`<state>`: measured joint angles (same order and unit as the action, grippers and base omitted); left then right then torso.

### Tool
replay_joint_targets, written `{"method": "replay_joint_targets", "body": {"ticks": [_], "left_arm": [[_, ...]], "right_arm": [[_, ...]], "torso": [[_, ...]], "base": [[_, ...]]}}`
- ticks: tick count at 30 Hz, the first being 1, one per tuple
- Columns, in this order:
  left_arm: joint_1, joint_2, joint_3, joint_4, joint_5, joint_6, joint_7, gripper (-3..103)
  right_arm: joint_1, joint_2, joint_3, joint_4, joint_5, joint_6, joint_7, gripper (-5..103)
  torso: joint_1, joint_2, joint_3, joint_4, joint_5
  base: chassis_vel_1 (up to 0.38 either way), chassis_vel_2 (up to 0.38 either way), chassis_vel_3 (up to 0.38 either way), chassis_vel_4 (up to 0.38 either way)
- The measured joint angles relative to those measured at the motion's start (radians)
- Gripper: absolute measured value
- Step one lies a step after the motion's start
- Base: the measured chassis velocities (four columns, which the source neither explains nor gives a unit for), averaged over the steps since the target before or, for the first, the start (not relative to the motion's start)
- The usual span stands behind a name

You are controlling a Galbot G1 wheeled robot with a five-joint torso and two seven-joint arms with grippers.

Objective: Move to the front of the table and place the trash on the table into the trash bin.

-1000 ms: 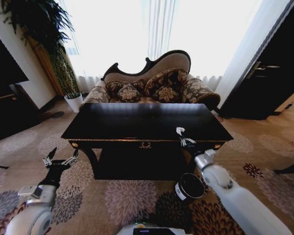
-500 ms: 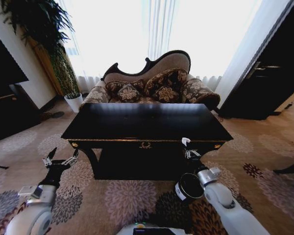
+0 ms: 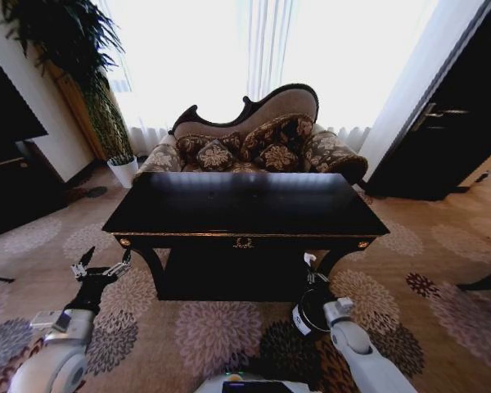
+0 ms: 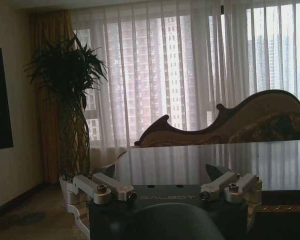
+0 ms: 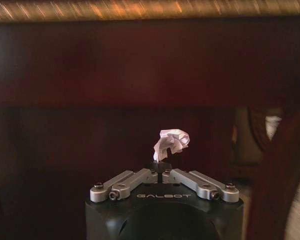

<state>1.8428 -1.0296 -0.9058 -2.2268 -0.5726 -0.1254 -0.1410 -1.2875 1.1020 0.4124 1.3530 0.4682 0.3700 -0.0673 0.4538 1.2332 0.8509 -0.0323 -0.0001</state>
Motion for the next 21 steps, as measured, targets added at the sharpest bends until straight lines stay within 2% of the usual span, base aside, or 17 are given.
{"method": "replay_joint_targets", "body": {"ticks": [6,8,13,21], "left_arm": [[0.0,0.0,0.0,0.0,0.0,0.0,0.0,100],[0.0,0.0,0.0,0.0,0.0,0.0,0.0,100],[0.0,0.0,0.0,0.0,0.0,0.0,0.0,100],[0.0,0.0,0.0,0.0,0.0,0.0,0.0,100]], "right_arm": [[0.084,0.007,-0.017,-0.281,-0.008,0.078,-0.01,0],[0.112,0.007,-0.028,-0.385,0.018,0.093,-0.005,0],[0.132,0.031,-0.037,-0.471,0.095,0.069,0.009,0],[0.194,0.047,-0.042,-0.637,0.049,0.095,0.009,0]], "torso": [[0.0,0.0,0.0,-0.0001,0.0001],[0.0,0.0,0.0,-0.0001,-0.0001],[0.0,0.0,0.0,-0.0002,0.0001],[0.0,0.0,0.0,-0.0003,0.0]], "base": [[0.0,0.0,0.0,0.0],[0.0,0.0,0.0,0.0],[0.0,0.0,0.0,0.0],[0.0,0.0,0.0,0.0]]}}
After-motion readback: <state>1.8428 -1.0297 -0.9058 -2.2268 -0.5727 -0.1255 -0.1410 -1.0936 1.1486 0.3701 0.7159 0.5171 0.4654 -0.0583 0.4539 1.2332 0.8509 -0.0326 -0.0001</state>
